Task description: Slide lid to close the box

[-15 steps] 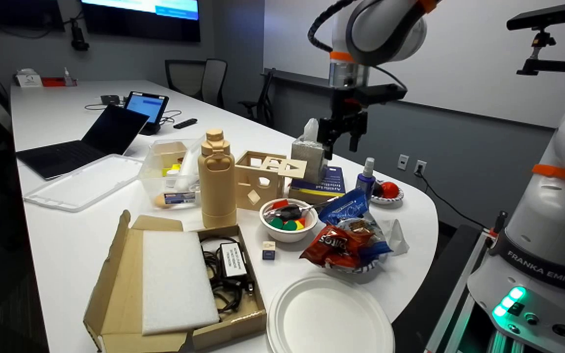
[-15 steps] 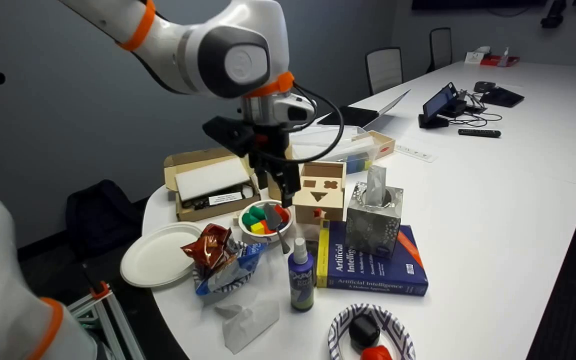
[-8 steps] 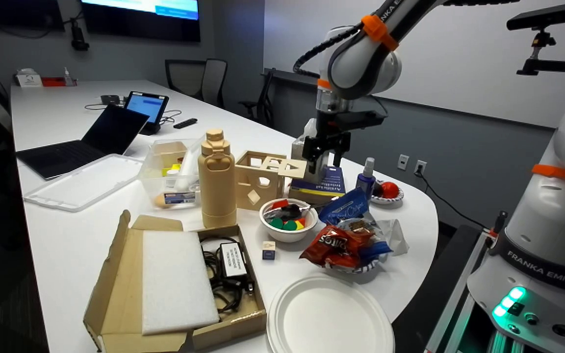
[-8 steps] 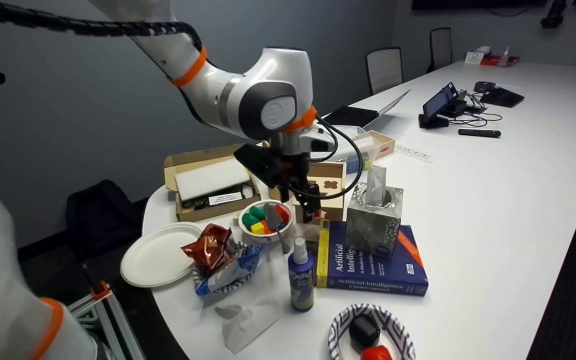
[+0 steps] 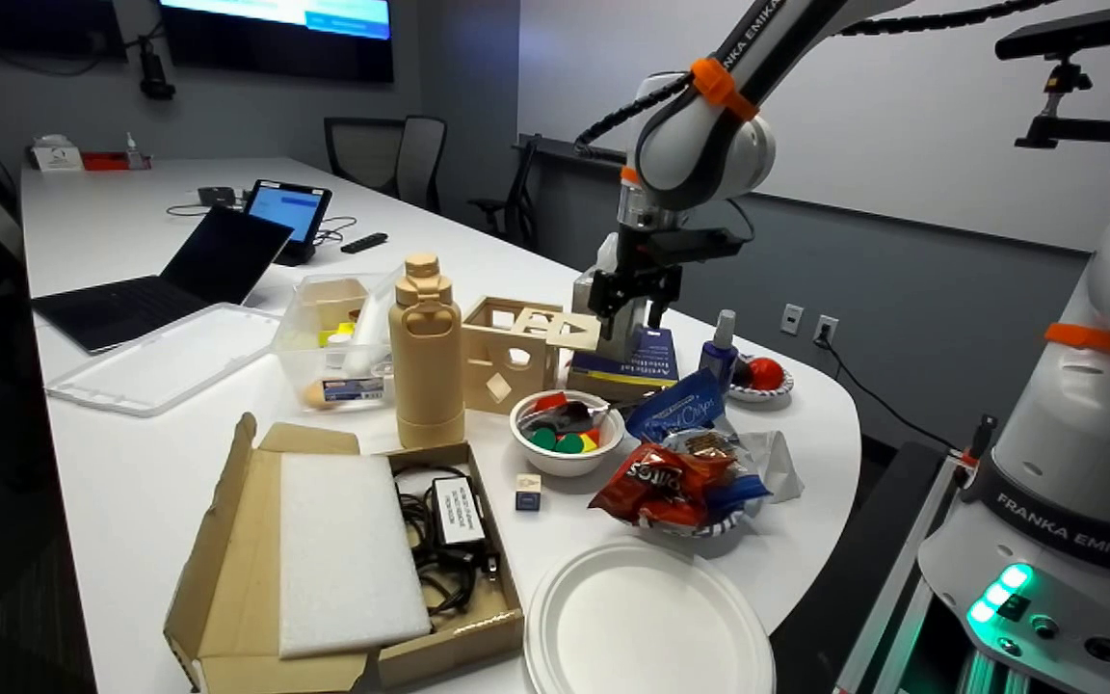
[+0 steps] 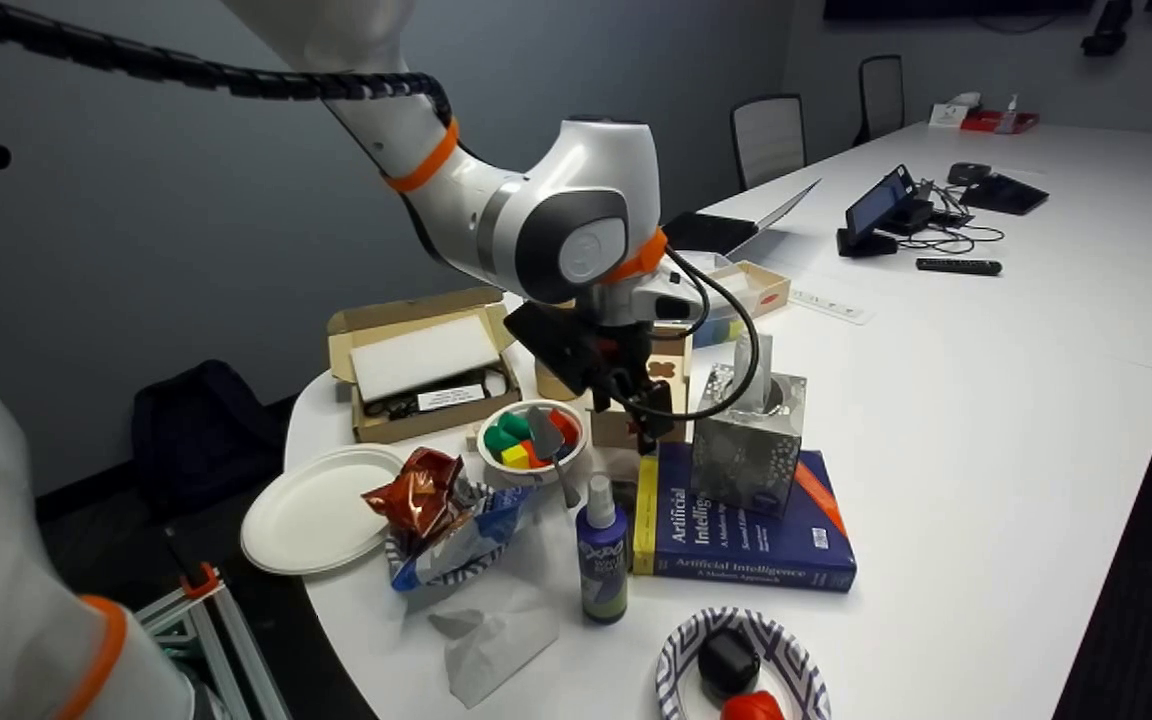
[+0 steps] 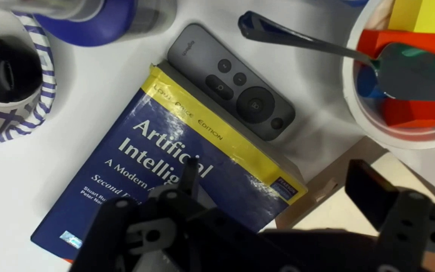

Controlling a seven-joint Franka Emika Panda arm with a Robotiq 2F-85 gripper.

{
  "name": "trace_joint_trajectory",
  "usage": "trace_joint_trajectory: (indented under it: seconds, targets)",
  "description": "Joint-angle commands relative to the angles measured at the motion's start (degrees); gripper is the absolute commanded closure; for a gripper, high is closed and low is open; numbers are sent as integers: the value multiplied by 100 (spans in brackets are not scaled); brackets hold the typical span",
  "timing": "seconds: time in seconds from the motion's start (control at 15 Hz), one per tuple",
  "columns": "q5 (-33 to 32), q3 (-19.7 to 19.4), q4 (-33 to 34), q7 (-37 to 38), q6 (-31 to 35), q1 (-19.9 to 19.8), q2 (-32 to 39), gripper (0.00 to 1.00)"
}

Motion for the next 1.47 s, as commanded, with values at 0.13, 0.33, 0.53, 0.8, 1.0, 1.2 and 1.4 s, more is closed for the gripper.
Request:
trace_joint_trajectory:
  seconds: [0.13, 0.33, 0.53, 0.8, 1.0, 1.2, 1.4]
  targets:
    - [-95, -166, 211, 116, 101, 19, 190, 0]
    - [-114, -233, 262, 141, 67, 9, 206, 0]
    - [-251, -303, 274, 258, 69, 21, 291, 0]
    - [-354, -353, 298, 377, 72, 50, 417, 0]
    - [-274, -337, 328, 351, 82, 68, 499, 0]
    - [-178, -309, 365, 285, 73, 82, 553, 0]
    - [-96, -275, 414, 255, 100, 103, 607, 0]
